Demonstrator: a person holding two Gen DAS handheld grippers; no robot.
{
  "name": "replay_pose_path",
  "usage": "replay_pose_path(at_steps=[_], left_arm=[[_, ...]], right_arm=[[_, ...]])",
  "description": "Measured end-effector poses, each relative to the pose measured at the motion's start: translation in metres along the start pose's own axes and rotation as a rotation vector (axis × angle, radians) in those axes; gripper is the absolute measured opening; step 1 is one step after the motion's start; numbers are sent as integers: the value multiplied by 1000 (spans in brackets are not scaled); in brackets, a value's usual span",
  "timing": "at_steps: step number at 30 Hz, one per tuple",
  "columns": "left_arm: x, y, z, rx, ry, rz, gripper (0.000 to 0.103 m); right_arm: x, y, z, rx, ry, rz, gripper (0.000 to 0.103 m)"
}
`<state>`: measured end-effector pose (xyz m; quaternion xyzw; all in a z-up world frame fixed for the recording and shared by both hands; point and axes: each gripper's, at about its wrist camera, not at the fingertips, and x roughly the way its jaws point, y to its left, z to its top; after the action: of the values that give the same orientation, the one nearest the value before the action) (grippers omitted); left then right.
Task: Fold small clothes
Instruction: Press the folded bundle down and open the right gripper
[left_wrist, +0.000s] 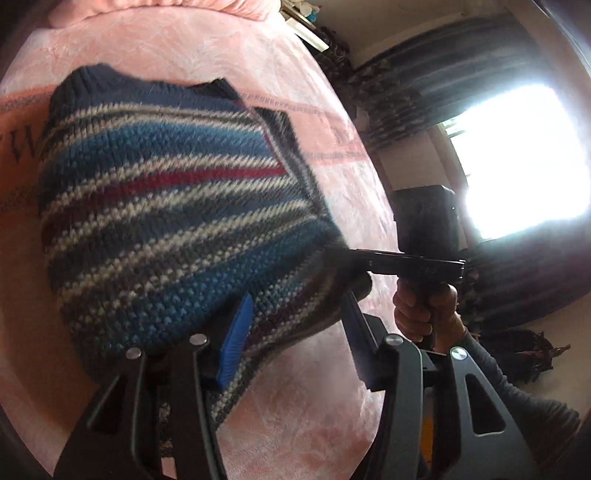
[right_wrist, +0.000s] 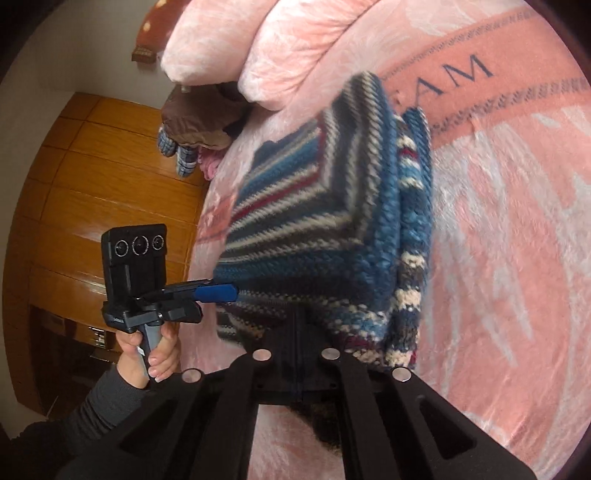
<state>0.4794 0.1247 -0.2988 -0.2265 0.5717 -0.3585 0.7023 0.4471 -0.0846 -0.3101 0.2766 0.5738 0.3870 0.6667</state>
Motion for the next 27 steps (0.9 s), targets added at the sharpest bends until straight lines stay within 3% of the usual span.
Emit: replay_pose_path(at_steps=[1, 2, 3, 4, 6, 8, 11, 12, 13, 15, 16, 19, 20, 24, 27], left_arm=[[9, 10, -4, -16, 25, 19, 22], [11, 19, -7, -37, 30, 26, 19], [8, 23, -6, -62, 21, 2, 25], [2, 22, -7, -79, 10, -35, 38], [-11, 15, -11, -66, -14, -61, 49], [-17, 19, -17, -77, -28, -36, 52], [-21, 43, -32, -162, -31, -31, 49], [-28, 44, -40, -168, -39, -44, 57], [-36, 44, -47, -170, -51, -65, 73], [-51, 45, -58, -177, -78, -99, 93], [-57, 47, -65, -189, -87, -87, 93], [-77, 75, -82, -265, -103, -4, 94], [-83, 84, -85, -293, -121, 3, 94], [-111, 114, -95, -384, -222, -50, 96], [-112, 126, -82, -427, -260, -88, 96]], right_arm=[[2, -9, -3, 30, 0, 12, 0], [-1, -11, -5, 51, -12, 24, 0], [-7, -6, -7, 44, -23, 22, 0], [-15, 2, -9, 28, -35, 33, 2], [-29, 10, -14, 6, -57, 67, 5], [-36, -1, -20, 24, -61, 36, 2], [-35, -26, -28, 83, -30, -18, 0], [-42, -26, -29, 89, -43, -14, 0], [-50, -23, -27, 90, -65, -6, 3], [-67, -25, -22, 114, -106, -3, 33], [-76, -30, -20, 140, -125, -19, 57], [-88, -47, -5, 216, -122, -2, 70], [-90, -53, -2, 239, -120, 4, 81], [-88, -68, 14, 277, -97, 20, 85], [-73, -69, 29, 259, -59, 18, 86]])
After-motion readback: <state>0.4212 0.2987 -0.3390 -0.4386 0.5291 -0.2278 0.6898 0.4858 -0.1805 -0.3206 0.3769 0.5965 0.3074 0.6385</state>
